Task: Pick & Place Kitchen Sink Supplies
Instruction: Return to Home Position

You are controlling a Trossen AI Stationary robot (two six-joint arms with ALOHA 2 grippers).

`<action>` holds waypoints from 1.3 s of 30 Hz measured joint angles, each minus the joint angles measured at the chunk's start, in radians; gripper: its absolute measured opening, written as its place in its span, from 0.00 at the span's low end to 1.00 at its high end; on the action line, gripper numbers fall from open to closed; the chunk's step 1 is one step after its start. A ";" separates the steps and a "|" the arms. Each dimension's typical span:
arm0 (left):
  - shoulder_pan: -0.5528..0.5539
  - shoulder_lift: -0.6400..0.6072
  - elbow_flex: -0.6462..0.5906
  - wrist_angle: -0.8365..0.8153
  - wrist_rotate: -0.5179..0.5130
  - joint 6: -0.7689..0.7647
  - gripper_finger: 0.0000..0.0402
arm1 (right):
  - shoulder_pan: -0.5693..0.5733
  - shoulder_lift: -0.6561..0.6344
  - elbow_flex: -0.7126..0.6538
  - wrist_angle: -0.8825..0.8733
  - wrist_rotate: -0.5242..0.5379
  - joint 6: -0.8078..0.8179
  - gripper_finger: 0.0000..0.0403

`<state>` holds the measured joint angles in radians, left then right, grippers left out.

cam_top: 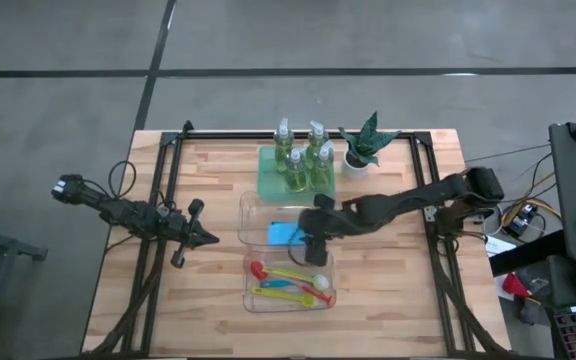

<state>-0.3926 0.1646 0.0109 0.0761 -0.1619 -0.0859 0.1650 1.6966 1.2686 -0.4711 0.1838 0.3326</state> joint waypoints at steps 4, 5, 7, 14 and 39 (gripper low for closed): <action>0.000 0.002 0.000 -0.007 0.000 0.000 0.01 | 0.032 -0.076 -0.057 0.015 0.023 -0.012 0.27; 0.000 0.002 0.000 -0.009 0.000 0.000 0.01 | 0.036 -0.096 -0.082 0.028 0.034 -0.020 0.22; 0.000 0.004 0.000 -0.009 0.000 0.000 0.01 | 0.048 -0.142 -0.148 0.088 0.060 -0.048 0.09; 0.000 0.004 0.000 -0.010 0.000 0.000 0.01 | 0.069 -0.401 -0.463 0.380 0.090 -0.095 0.04; 0.000 0.005 0.000 -0.011 0.000 0.000 0.01 | 0.125 -1.062 -1.064 1.033 0.023 -0.309 0.04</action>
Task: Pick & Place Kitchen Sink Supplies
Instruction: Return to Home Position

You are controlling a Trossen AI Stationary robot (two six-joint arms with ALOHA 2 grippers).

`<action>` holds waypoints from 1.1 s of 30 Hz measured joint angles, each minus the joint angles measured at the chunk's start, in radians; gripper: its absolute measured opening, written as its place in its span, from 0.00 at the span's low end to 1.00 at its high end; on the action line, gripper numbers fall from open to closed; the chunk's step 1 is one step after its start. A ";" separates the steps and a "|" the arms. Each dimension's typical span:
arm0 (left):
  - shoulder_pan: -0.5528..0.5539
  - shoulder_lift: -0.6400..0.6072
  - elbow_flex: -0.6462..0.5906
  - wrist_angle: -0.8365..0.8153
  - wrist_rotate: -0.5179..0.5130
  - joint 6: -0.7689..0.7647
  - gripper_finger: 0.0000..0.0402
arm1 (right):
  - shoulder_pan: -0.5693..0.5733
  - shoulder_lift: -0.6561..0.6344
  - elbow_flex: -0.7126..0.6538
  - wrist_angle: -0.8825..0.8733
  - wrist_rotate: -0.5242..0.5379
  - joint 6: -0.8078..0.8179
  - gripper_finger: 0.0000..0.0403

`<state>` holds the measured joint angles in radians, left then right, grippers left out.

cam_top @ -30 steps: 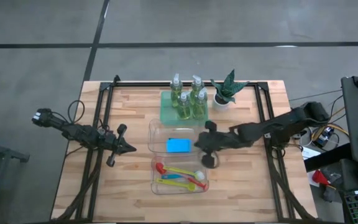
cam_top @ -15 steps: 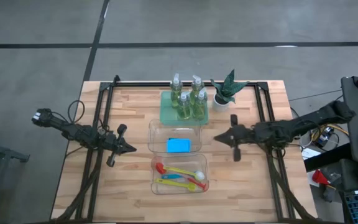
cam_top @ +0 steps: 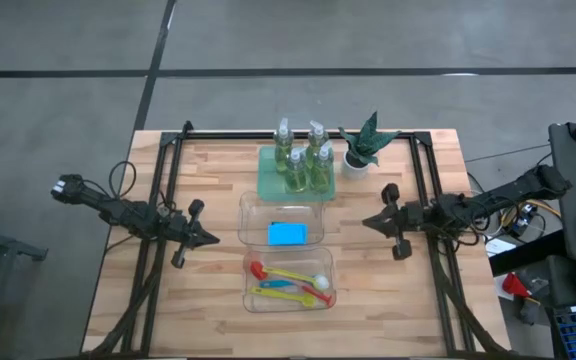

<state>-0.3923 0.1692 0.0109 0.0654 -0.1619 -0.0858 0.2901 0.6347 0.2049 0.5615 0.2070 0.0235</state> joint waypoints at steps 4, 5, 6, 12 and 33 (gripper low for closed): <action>0.000 0.000 0.000 0.000 0.000 0.000 0.01 | 0.000 -0.040 -0.020 -0.029 -0.003 -0.066 0.04; 0.000 0.000 0.000 0.000 0.000 0.000 0.01 | 0.000 -0.047 -0.026 -0.035 -0.004 -0.075 0.04; 0.000 0.000 0.000 0.000 0.000 0.000 0.01 | 0.000 -0.051 -0.030 -0.035 -0.004 -0.079 0.04; 0.000 0.000 0.000 0.000 0.000 0.000 0.01 | 0.000 -0.081 -0.083 -0.033 -0.007 -0.063 0.04; 0.000 0.000 0.000 0.000 0.000 0.000 0.01 | -0.003 -0.240 -0.196 -0.259 0.108 0.180 0.04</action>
